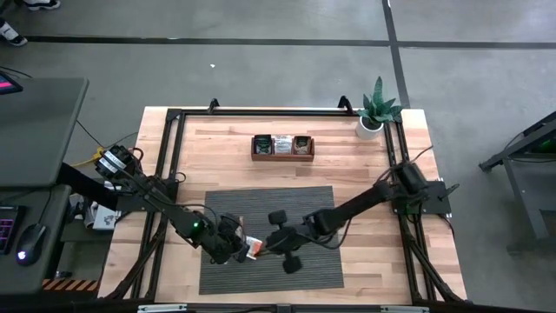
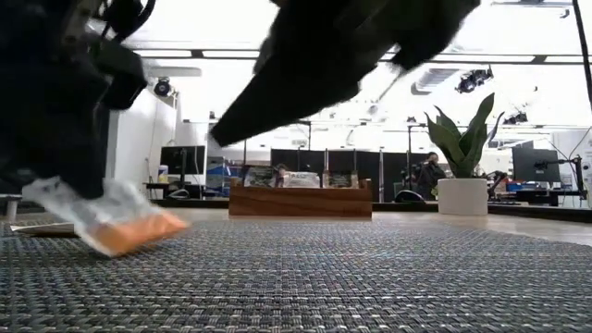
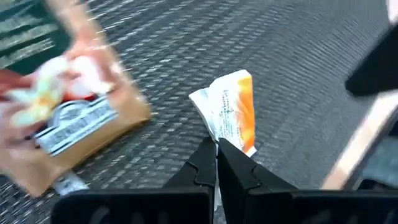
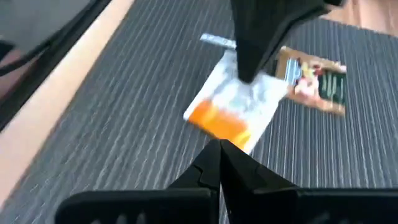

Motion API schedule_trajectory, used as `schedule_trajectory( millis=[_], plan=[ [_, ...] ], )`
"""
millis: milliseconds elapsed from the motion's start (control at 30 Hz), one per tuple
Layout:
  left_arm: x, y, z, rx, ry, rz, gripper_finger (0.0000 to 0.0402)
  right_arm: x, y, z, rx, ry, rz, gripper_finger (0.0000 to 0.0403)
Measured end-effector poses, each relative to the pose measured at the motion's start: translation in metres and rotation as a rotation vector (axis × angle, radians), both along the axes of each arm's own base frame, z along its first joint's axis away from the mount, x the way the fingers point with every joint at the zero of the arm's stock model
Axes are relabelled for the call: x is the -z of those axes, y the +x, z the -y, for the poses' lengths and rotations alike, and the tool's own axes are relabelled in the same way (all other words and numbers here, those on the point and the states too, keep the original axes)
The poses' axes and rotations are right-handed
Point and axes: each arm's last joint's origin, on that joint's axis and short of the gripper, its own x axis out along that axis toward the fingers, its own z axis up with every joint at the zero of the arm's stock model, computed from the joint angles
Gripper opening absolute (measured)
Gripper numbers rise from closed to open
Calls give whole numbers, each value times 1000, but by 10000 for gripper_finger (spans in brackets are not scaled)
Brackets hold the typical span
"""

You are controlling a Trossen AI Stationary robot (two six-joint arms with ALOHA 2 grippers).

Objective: Pick & Place Tea
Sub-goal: Put the orange tea bag into the middle compartment of the wooden organizer

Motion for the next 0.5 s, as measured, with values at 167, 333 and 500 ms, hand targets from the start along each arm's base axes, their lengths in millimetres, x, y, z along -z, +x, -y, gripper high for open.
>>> schedule_trajectory(
  millis=[167, 333, 500],
  plan=[
    [-19, 15, -6, 122, 125, -36, 0, -14, -21, 1, -12, -60, -151, 1],
    [-52, 30, -22, 247, 306, -151, 0, -4, -37, 4, 33, -144, -321, 0],
    [-87, 44, -46, 330, 543, -221, 0, 24, -64, 11, 154, -199, -474, 0]
  ],
)
